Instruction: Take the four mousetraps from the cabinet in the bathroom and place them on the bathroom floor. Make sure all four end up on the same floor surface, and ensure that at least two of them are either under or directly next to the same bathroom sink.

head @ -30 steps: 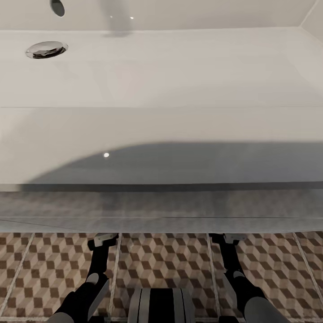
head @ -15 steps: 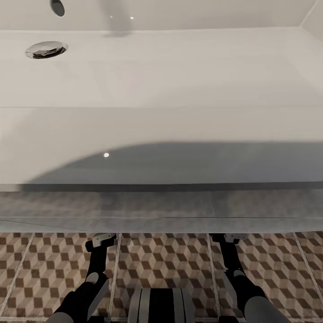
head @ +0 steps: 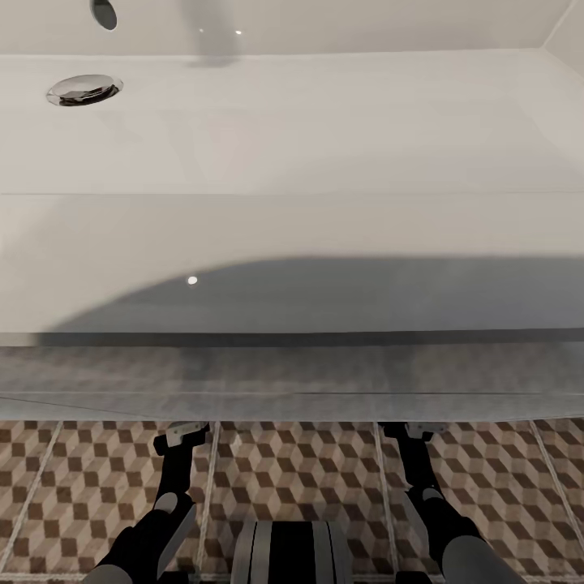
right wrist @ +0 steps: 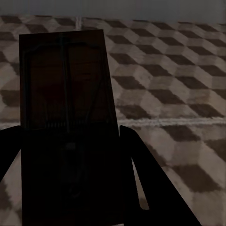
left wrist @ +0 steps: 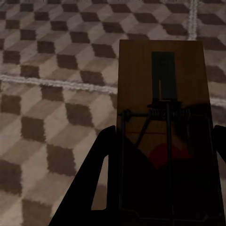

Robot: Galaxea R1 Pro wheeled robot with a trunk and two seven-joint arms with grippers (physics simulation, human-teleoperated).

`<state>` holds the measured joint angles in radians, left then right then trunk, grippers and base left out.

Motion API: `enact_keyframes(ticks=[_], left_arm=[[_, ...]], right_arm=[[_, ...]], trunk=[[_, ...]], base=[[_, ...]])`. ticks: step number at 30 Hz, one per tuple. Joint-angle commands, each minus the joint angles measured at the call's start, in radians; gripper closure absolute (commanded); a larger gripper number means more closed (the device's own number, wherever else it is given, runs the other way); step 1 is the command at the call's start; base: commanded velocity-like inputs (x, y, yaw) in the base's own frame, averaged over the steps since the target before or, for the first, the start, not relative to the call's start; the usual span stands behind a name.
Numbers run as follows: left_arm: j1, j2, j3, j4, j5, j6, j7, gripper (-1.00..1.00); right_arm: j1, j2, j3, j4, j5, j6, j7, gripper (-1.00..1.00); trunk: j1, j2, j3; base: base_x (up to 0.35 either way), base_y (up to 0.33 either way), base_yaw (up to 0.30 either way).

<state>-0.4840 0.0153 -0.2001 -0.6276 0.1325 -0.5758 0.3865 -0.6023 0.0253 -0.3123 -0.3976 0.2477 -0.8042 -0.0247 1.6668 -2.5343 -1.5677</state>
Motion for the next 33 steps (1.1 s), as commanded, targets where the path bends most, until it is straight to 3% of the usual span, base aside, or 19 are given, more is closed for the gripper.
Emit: enact_keyframes(ticks=[1,27,29,33], left_arm=[[-0.001,0.002,-0.009,0.000,0.009,-0.004,0.008,1.00],[-0.001,-0.008,-0.008,-0.032,0.002,0.008,0.022,1.00],[-0.001,-0.009,-0.009,-0.041,-0.029,0.009,0.044,1.00],[-0.001,-0.012,-0.006,-0.045,-0.131,0.010,0.094,1.00]], right_arm=[[-0.001,0.001,-0.007,0.000,0.008,-0.002,0.002,1.00],[-0.001,0.001,-0.007,0.001,0.009,-0.007,0.002,1.00],[-0.001,0.001,-0.007,0.003,0.007,-0.006,0.002,1.00],[-0.001,0.001,-0.006,0.004,0.008,-0.007,0.002,1.00]], trunk=[[0.000,0.000,-0.001],[0.000,0.000,-0.001],[0.000,0.000,-0.001],[0.000,0.000,-0.001]], base=[[0.000,0.000,0.000],[0.000,0.000,0.000],[0.000,0.000,0.000],[0.000,0.000,0.000]])
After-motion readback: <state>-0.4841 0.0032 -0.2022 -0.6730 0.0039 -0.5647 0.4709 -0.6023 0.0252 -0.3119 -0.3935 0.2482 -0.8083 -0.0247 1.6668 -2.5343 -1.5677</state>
